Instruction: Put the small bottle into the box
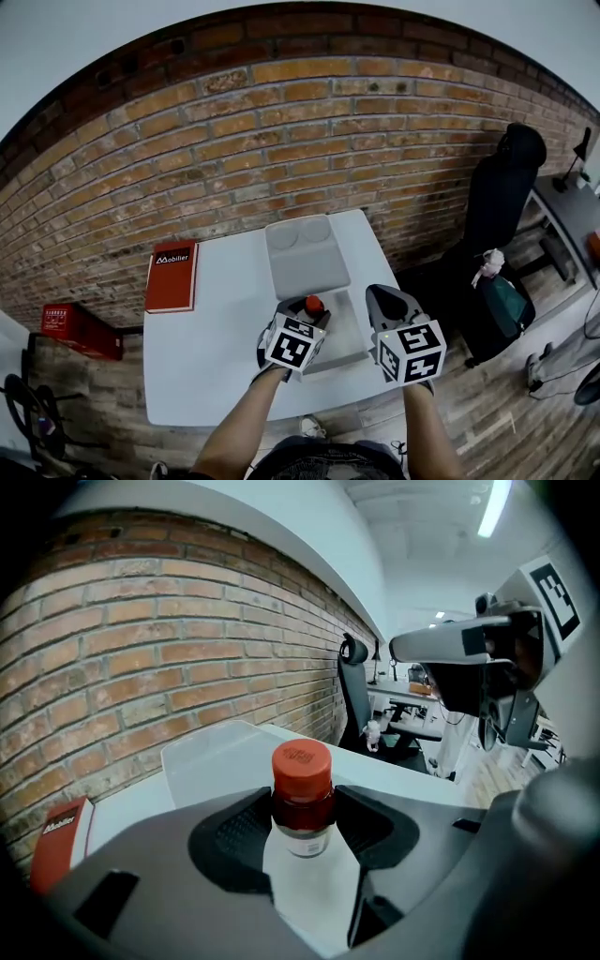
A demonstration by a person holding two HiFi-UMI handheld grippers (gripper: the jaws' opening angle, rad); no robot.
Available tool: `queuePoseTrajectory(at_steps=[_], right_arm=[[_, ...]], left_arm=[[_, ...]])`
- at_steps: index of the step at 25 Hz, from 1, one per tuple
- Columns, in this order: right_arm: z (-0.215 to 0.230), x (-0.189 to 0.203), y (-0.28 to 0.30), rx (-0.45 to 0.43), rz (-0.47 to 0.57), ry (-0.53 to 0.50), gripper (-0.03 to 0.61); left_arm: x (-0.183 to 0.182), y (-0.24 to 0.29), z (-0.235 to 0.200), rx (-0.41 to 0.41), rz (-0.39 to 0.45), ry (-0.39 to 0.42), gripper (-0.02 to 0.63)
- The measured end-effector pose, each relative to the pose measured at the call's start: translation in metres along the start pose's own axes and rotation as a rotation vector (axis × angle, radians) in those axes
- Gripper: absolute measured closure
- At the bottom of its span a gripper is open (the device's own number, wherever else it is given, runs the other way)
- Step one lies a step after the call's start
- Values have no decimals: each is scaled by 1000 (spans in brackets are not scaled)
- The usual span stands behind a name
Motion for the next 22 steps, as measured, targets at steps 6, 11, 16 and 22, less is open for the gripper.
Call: queuePoseTrajectory(at_steps=[6,11,16,22], right_arm=[[-1,6,0,22,-17,3,557],[-1,14,0,36,-32,15,557],[2,19,-2,52,-40,24,557],[4,25,-3,61,-43,42,557]], left_arm=[[5,17,6,43,-20,48,385],[12,29,13,71,-44,93,383],[16,36,17,84,-68,130,383],[19,39,19,88,-82,162,383]])
Point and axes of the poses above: the fingertips, and each gripper's own axes: y forward along the fingers, z to its right, x out of its underside, the point moved 9 cm from there along -y, backward along the fingers, and after that the axes turned 14 degrees about -x, right-handed, at the moved point
